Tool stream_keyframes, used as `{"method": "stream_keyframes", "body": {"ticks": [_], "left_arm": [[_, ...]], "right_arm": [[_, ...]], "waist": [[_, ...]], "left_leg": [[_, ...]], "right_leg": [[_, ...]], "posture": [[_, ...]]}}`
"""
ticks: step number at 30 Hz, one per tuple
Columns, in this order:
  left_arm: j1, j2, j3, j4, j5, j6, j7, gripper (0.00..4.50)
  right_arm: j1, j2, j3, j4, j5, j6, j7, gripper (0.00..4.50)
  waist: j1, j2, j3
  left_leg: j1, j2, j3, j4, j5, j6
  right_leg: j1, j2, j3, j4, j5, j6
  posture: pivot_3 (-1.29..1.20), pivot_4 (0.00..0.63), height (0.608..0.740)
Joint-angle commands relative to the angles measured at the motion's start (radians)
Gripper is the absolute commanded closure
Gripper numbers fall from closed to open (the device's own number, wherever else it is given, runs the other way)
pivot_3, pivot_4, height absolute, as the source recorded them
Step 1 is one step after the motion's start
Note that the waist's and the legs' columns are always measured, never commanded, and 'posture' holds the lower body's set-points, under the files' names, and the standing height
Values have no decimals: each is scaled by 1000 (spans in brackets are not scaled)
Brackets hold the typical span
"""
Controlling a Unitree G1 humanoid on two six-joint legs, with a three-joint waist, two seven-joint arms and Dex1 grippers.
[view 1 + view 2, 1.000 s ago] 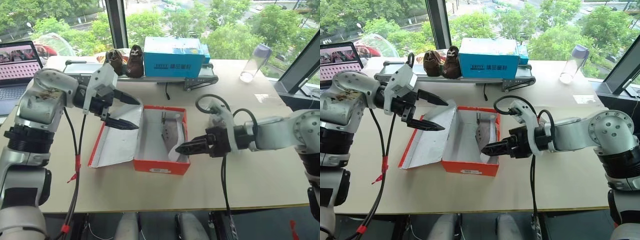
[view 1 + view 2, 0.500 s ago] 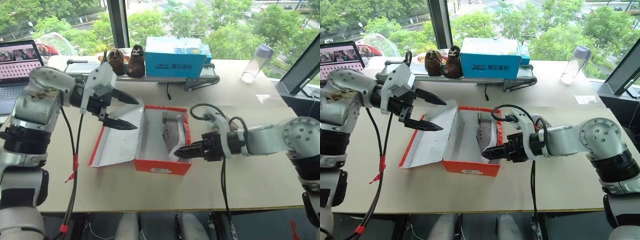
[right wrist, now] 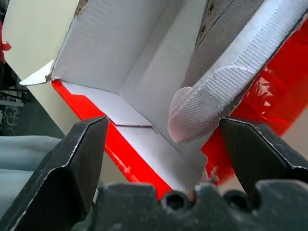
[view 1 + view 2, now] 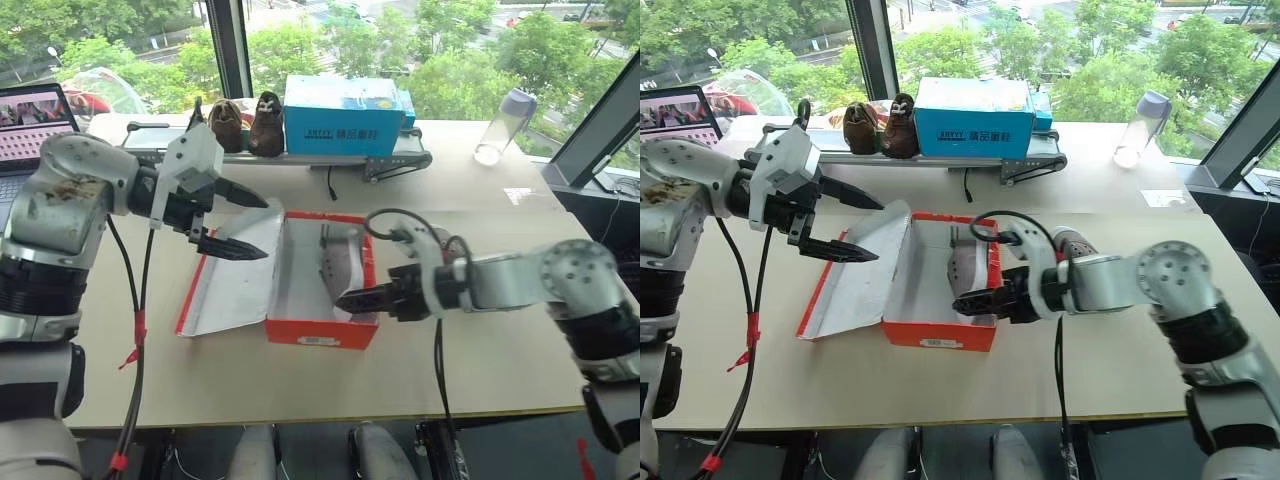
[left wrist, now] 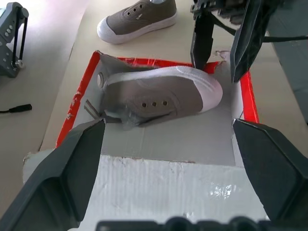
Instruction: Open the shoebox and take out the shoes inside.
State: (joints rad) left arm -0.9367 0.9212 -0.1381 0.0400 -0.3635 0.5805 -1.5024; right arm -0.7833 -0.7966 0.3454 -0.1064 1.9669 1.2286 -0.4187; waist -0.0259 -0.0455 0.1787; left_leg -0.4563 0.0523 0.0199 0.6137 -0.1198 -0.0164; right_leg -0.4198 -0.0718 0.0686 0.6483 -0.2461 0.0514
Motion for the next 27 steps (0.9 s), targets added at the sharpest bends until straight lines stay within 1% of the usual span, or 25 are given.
{"method": "stream_keyframes", "body": {"ticks": [1,4,8,12,15,17,19,20,22,27], "left_arm": [[11,49,57,-68,-29,38,15,0],[24,68,72,-92,-39,58,27,0],[35,85,81,-110,-51,72,36,0],[34,90,82,-114,-54,76,46,0],[31,88,80,-114,-54,77,50,0],[28,89,79,-111,-53,75,50,0],[25,88,78,-107,-52,73,50,0],[24,88,77,-106,-51,72,50,0],[21,87,76,-103,-49,69,50,0],[12,80,69,-80,-40,48,45,0]], "right_arm": [[-35,89,46,73,-149,9,-39,46],[-51,155,56,102,-284,29,-20,46],[-57,198,30,117,-386,62,18,46],[-70,232,6,134,-513,81,63,981],[-74,254,-15,138,-593,96,98,2055],[-74,269,-27,135,-635,110,119,2639],[-75,282,-39,131,-671,125,138,3049],[-77,287,-45,121,-688,135,149,3398],[-94,285,-53,91,-718,169,179,3840],[-193,291,-210,79,-629,274,197,3840]], "waist": [[-1,0,0],[-5,-1,-1],[-2,-2,-2],[-3,-4,-3],[-7,-4,-3],[-12,-4,-3],[-16,-4,-3],[-18,-4,-3],[-21,-4,-3],[-16,-2,-2]], "left_leg": [[0,0,0,0,0,0],[0,0,0,0,0,0],[0,0,0,1,0,0],[0,0,0,2,0,0],[0,1,0,2,2,2],[0,1,0,2,2,4],[0,1,0,2,3,5],[0,1,0,2,3,5],[1,1,0,2,4,7],[-1,1,0,1,5,8]], "right_leg": [[0,0,0,0,0,0],[0,0,0,0,0,0],[0,0,0,0,1,0],[0,0,0,0,1,0],[0,1,0,0,3,-1],[0,1,0,0,3,0],[0,1,0,0,3,0],[0,1,0,0,3,0],[0,1,0,0,3,-3],[-3,1,0,0,5,-4]], "posture": [[0,150,740],[0,150,740],[0,150,740],[0,150,740],[0,150,740],[0,150,740],[0,150,740],[0,150,740],[0,150,740],[0,150,740]]}}
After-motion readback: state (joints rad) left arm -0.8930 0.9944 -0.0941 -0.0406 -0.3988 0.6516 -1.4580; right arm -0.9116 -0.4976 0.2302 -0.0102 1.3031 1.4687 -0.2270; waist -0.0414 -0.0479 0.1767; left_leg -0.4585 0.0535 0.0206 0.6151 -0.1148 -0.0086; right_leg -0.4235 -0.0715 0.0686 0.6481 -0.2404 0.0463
